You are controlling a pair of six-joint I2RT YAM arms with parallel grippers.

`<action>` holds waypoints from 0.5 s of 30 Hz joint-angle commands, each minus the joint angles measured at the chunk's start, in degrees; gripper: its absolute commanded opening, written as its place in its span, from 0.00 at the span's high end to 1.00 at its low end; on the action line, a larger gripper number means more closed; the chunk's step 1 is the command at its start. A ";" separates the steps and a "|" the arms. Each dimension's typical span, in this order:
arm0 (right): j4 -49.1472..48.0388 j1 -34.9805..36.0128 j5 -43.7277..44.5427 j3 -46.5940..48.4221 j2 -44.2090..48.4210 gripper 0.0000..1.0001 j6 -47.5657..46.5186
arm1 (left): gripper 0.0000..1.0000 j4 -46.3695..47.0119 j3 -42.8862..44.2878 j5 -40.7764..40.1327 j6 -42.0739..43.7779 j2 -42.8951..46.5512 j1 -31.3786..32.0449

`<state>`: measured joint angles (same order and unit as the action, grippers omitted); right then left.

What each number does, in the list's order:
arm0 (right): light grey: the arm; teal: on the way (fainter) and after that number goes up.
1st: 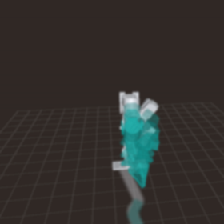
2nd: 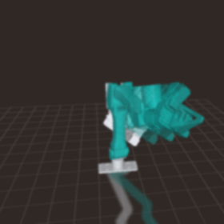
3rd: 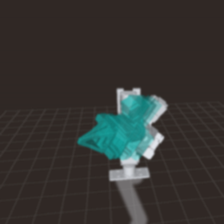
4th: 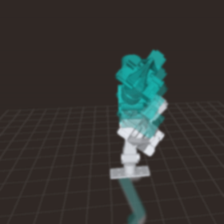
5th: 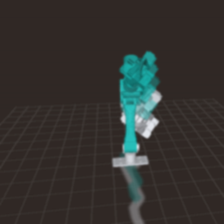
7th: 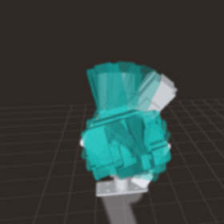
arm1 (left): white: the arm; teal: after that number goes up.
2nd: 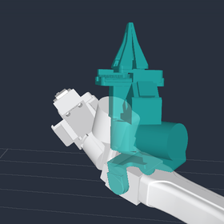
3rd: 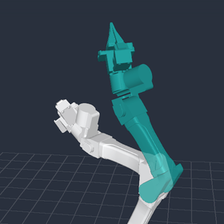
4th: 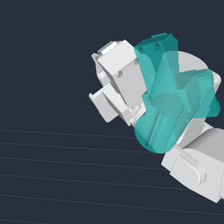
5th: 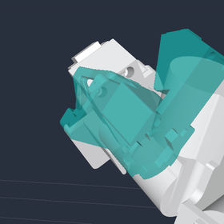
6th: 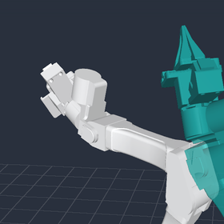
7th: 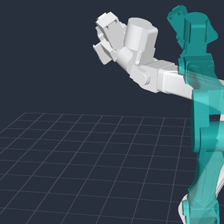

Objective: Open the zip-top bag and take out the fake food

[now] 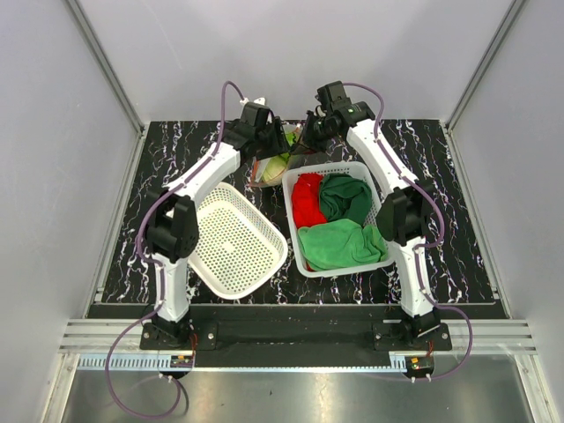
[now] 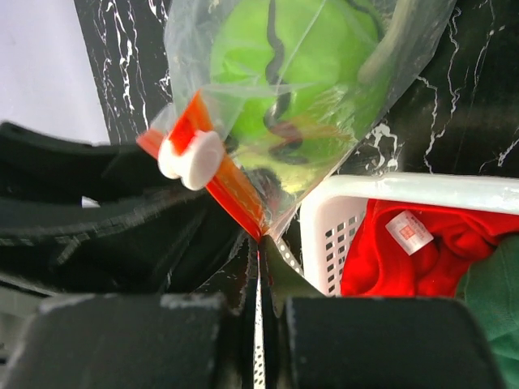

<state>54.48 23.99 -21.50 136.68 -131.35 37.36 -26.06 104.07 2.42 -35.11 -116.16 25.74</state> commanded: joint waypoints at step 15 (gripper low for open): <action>0.01 -0.08 -3.64 2.00 2.24 1.00 4.12 | 0.02 12.79 3.24 -3.89 -8.30 -7.06 -0.69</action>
<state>55.55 23.62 -22.06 136.68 -131.35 39.66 -17.89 105.43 1.83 -41.23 -120.62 25.26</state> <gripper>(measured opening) 0.007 0.927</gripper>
